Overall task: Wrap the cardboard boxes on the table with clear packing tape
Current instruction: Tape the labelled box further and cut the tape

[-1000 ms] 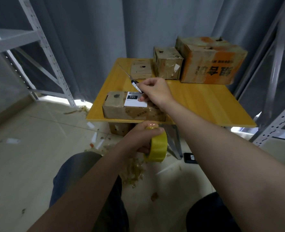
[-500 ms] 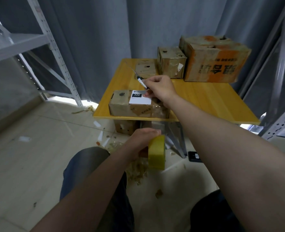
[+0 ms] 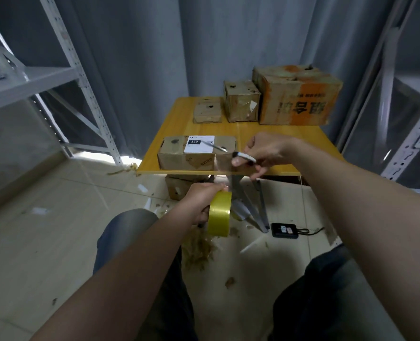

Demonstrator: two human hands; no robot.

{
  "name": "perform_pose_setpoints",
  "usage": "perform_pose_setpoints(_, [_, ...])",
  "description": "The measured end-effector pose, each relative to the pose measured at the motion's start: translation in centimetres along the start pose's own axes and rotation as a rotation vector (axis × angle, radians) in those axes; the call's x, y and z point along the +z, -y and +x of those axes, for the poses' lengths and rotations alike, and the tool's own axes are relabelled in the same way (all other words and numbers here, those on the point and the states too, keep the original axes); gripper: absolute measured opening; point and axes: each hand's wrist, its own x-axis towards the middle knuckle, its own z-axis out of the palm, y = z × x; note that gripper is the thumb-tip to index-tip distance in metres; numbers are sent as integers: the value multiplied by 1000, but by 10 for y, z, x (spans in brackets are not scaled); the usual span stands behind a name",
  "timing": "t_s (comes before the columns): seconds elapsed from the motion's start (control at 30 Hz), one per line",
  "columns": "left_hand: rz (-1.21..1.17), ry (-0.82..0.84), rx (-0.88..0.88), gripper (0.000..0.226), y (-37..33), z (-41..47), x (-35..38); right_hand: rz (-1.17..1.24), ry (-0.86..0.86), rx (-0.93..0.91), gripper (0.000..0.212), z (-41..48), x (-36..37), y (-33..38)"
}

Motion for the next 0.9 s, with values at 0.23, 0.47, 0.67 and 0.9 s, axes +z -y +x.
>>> perform_pose_setpoints(0.23, [-16,-59,-18,21,-2,-8,5,-144,81,216,82,-30,-14,-43])
perform_pose_setpoints(0.47, [-40,-90,-12,38,6,0,7,-186,-34,242,73,-26,-14,-58])
perform_pose_setpoints(0.67, [-26,-71,-5,42,8,7,7,-272,0,190,61,-14,-13,-40])
perform_pose_setpoints(0.9, [12,-35,4,26,6,14,3,-290,74,171,40,5,-9,-24])
